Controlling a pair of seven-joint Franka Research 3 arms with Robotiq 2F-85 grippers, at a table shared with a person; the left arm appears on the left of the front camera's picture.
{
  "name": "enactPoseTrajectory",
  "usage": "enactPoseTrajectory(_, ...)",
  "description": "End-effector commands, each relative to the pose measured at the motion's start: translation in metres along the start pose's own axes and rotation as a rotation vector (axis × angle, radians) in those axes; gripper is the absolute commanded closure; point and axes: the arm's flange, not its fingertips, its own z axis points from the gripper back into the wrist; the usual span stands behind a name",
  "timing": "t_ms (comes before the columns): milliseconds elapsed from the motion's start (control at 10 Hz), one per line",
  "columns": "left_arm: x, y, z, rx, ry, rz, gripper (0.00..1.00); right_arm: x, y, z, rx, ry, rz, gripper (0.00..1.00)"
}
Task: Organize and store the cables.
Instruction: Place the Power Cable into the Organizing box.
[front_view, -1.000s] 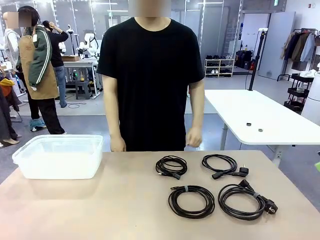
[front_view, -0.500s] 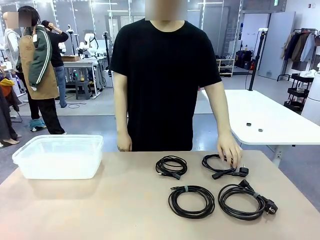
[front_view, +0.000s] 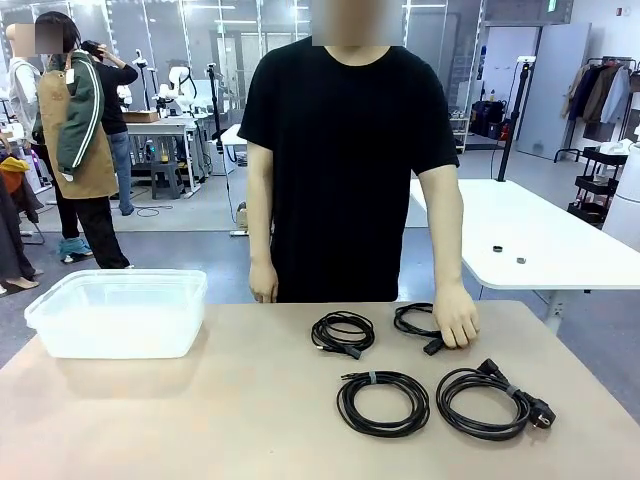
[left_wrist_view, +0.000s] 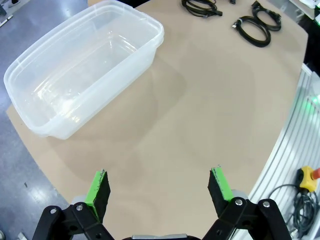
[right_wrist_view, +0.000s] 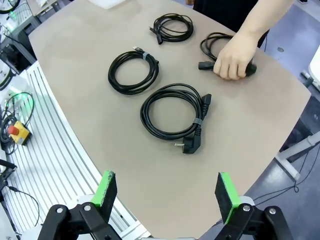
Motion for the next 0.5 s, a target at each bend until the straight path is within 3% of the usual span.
enactPoseTrajectory(0, -0.0006, 0.0001, -0.0003, -0.013, -0.011, -0.013, 0.00, -0.0002, -0.0001, 0.0008, 0.008, -0.013, 0.018, 0.00)
enactPoseTrajectory(400, -0.0006, 0.0001, -0.0003, -0.013, -0.011, -0.013, 0.00, -0.0002, -0.0001, 0.0008, 0.008, -0.013, 0.018, 0.00)
